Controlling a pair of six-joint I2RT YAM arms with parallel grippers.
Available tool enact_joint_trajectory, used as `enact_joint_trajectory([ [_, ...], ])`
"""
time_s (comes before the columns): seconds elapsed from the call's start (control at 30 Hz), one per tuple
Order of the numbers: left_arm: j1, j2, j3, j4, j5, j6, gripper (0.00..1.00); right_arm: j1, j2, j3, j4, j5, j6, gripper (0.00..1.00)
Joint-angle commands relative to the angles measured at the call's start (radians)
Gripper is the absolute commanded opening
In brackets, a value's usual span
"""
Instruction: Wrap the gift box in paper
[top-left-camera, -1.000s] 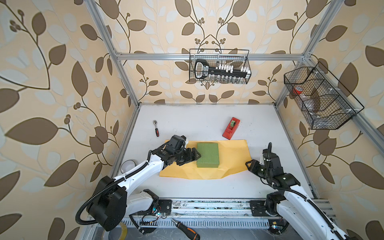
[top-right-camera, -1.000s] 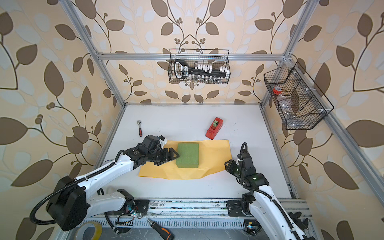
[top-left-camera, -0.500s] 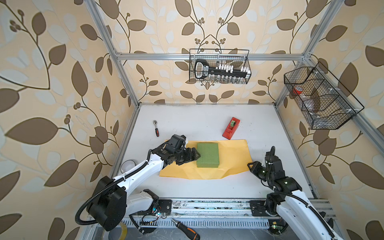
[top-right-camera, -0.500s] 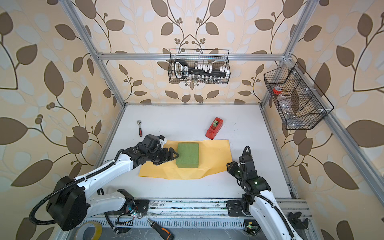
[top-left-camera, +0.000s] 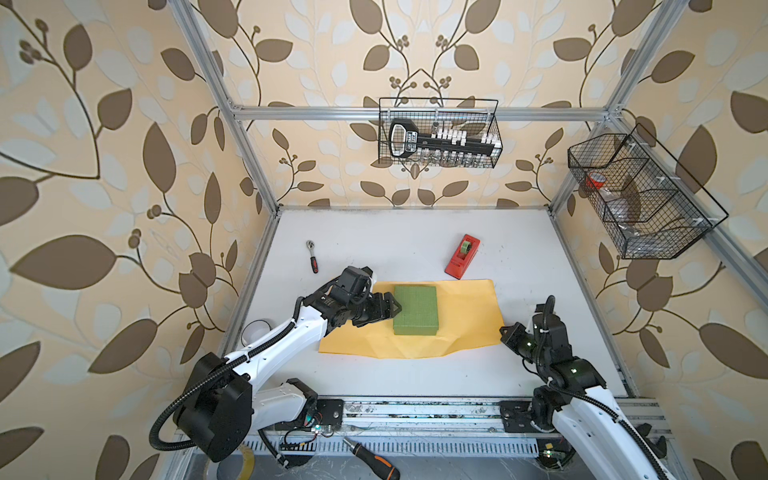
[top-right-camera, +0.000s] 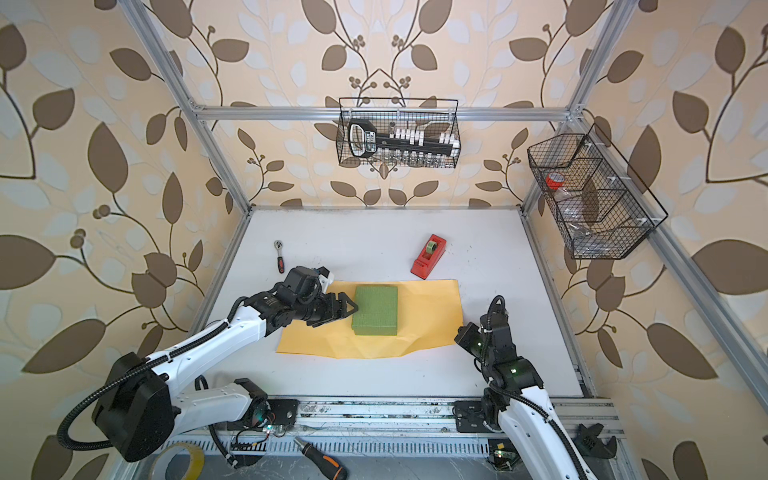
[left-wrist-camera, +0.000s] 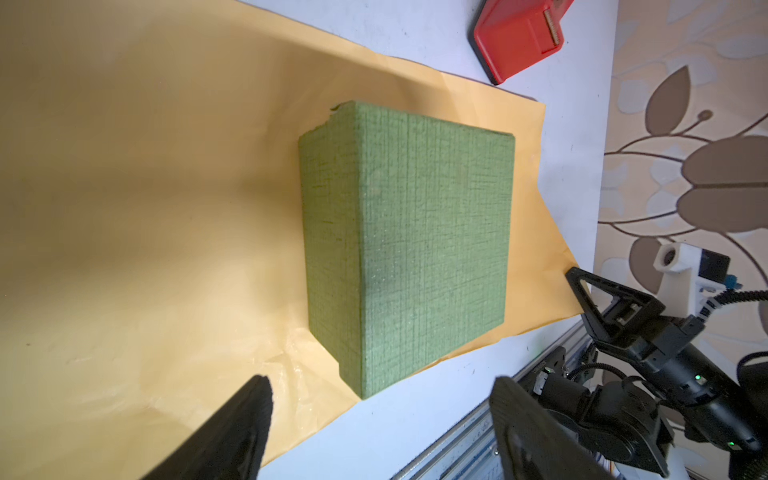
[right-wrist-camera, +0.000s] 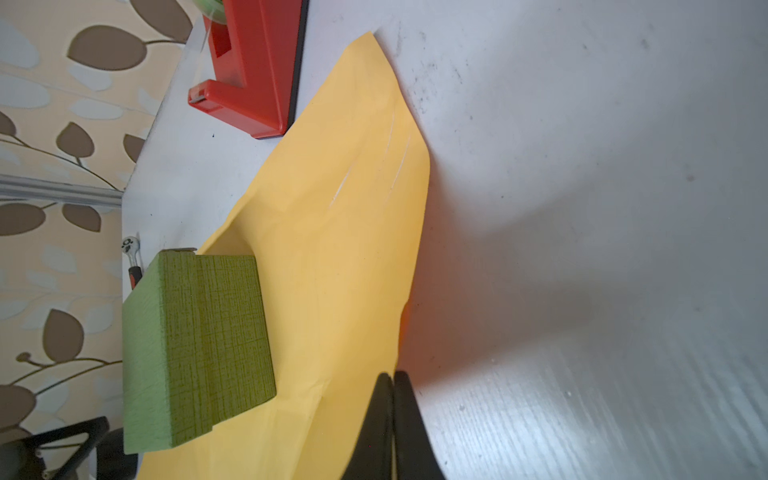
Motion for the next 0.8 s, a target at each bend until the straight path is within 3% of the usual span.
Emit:
enact_joint_trajectory([
  [0.0, -0.006, 0.0, 0.077, 0.001, 0.021, 0.005, 0.84, 0.018, -0.012, 0.054, 0.039, -0.024, -0.048, 0.03],
  [0.27, -0.007, 0.031, 0.167, 0.024, 0.107, -0.026, 0.84, 0.254, 0.009, 0.162, 0.101, 0.121, -0.09, 0.01],
  [0.4, -0.007, 0.06, 0.204, 0.044, 0.153, -0.041, 0.84, 0.397, 0.093, 0.211, 0.162, 0.185, -0.104, 0.0],
  [0.63, -0.026, 0.129, 0.242, 0.107, 0.206, -0.112, 0.84, 0.698, 0.263, 0.304, 0.241, 0.407, -0.131, 0.0],
  [0.77, -0.067, 0.186, 0.279, 0.127, 0.224, -0.145, 0.83, 0.815, 0.368, 0.356, 0.258, 0.508, -0.139, 0.0],
])
